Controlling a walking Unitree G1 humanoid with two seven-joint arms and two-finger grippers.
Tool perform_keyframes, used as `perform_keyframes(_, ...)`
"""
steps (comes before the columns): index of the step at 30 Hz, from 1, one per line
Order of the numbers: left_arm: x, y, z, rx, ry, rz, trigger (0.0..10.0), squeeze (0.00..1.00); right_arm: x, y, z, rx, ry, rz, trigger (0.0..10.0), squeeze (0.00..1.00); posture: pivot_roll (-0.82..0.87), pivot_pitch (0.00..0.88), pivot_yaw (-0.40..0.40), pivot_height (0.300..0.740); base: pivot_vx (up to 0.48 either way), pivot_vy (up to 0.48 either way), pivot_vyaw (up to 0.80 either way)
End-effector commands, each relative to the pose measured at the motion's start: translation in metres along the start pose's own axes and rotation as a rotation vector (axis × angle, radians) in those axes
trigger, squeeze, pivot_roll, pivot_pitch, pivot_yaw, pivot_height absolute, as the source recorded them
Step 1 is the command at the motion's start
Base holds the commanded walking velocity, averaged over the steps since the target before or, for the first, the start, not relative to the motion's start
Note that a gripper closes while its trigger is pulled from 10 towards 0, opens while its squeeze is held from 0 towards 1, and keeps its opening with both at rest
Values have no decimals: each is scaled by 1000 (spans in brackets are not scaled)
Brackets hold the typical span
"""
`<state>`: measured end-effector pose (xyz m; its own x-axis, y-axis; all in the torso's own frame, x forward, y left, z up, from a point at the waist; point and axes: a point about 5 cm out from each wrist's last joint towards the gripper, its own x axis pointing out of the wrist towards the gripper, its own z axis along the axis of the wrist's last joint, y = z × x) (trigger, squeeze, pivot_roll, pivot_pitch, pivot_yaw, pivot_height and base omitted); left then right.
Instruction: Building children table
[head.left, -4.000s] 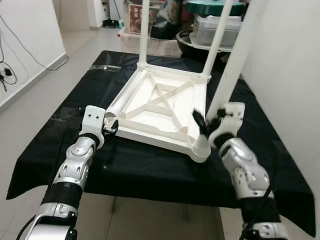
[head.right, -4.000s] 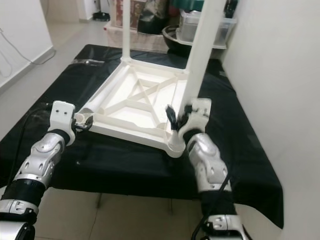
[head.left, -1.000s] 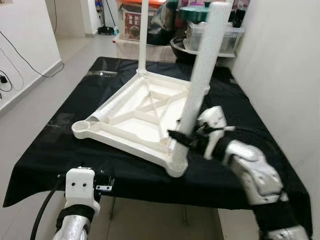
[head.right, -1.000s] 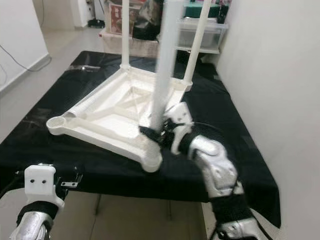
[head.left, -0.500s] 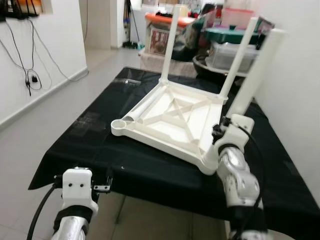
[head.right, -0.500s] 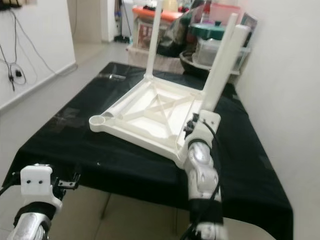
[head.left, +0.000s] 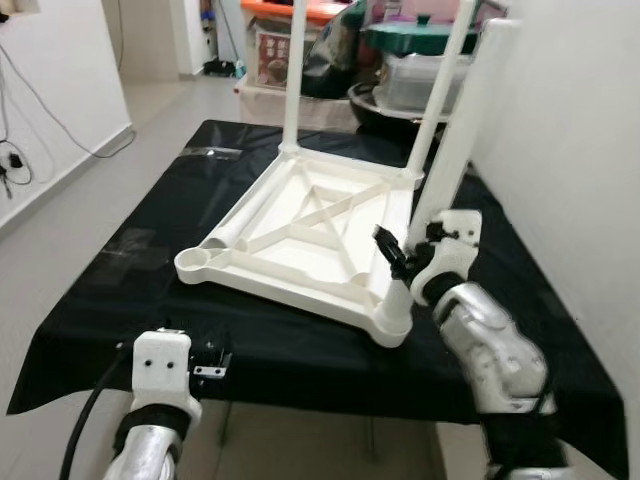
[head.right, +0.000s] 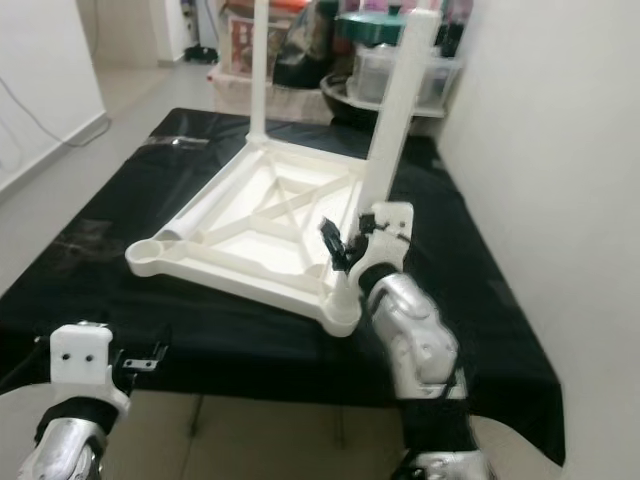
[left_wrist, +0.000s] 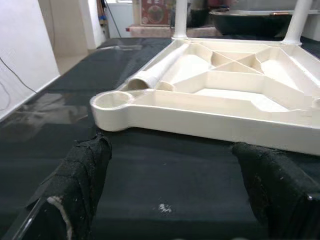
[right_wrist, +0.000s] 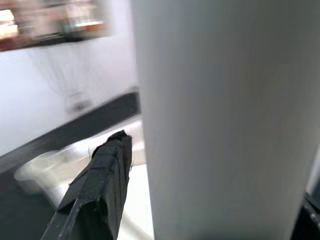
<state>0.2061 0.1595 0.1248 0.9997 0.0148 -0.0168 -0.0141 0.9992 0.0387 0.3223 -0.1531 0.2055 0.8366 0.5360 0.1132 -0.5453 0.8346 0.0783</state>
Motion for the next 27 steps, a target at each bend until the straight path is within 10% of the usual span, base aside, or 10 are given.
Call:
perform_keyframes(1, 0, -1, -3, -6, 9, -3, 10000, 0, 0, 16, -8, 13, 31, 224, 10000, 0, 190, 0, -103, 740, 0, 0, 0)
perform_keyframes(3, 1, -1, -3, -6, 5, 0, 10000, 0, -3, 21, -21, -15, 97, 347, 6431, 0, 195, 0, -107, 740, 0, 0, 0)
perform_keyframes(4, 3, -1, -3, -5, 3, 1, 10000, 0, -4, 25, -34, -3, 160, 422, 1137, 0, 193, 0, -107, 740, 0, 0, 0)
perform_keyframes(7, 3, -2, -3, -5, 3, -1, 10000, 0, 0, 26, -50, 3, 229, 408, 0, 0, 190, 0, -109, 740, 0, 0, 0)
perform_keyframes(9, 2, -1, -3, -6, 6, 10, 10000, 0, 14, -7, -78, 9, 340, -156, 0, 0, 194, 0, -111, 740, 0, 0, 0)
perform_keyframes(19, -1, 1, -4, -1, 15, 9, 10000, 0, -51, -44, -103, 124, 362, -1038, 0, 0, 181, 0, -87, 740, 0, 0, 0)
perform_keyframes(20, 1, 1, -3, 0, 13, 7, 10000, 0, -45, -32, -96, 160, 305, -939, 10000, 0, 174, 0, -82, 740, 0, 0, 0)
perform_keyframes(24, 1, 1, -3, 1, 12, 0, 10000, 0, -28, -4, -72, 145, 168, -676, 10000, 0, 167, 0, -79, 740, 0, 0, 0)
perform_keyframes(25, 2, 1, -4, -1, 14, 3, 10000, 0, -22, 6, -60, 148, 90, -580, 10000, 1000, 167, 0, -80, 740, 0, 0, 0)
perform_keyframes(27, 3, 1, -3, -3, 11, 7, 10000, 0, -13, 11, -44, 153, 12, -435, 10000, 1000, 177, 0, -84, 740, 0, 0, 0)
